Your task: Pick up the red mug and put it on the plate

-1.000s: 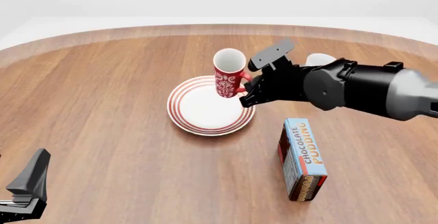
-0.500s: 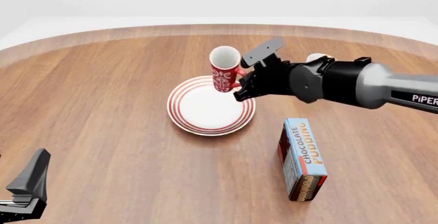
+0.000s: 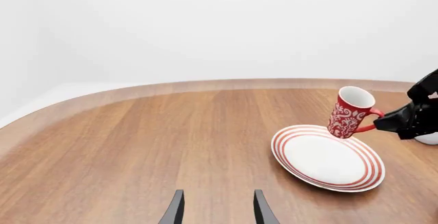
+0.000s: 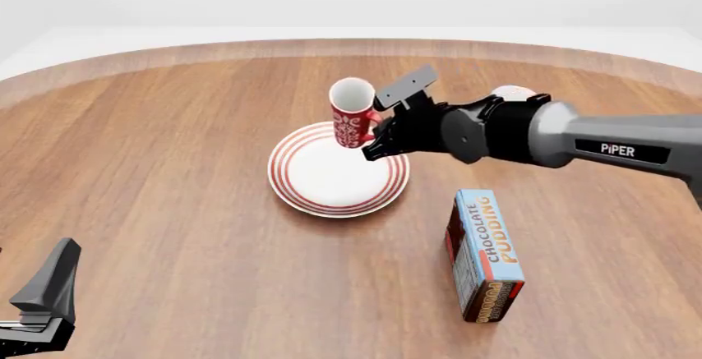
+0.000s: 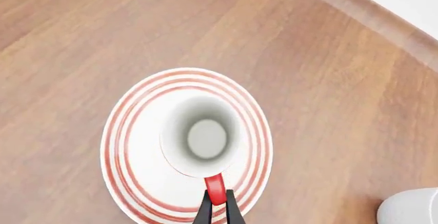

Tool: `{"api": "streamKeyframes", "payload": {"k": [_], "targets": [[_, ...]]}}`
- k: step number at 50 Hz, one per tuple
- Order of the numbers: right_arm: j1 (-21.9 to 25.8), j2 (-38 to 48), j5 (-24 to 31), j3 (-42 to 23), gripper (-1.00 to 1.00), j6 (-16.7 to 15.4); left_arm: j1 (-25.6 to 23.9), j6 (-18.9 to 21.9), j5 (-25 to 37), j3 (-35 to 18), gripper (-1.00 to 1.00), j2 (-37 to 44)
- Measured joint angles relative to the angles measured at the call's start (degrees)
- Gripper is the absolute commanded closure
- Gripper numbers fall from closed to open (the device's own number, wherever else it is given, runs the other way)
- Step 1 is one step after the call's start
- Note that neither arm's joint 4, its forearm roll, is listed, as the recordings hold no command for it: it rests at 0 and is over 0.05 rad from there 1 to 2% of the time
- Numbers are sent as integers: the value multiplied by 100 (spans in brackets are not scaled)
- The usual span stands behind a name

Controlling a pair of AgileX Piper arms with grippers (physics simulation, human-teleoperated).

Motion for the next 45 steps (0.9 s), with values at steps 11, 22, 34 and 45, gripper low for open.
{"api": "streamKeyframes", "payload": {"k": [11,22,34,45], "targets": [[-22,319,-64,-211,100,87,0,0,0,0,-100,0],[5,659,-104,-437,100,168,0,0,0,0,-100,0],[31,982,-121,-681,100,226,0,0,0,0,-100,0],[39,1167,-143,-787,100,276,0,0,0,0,-100,0]]}}
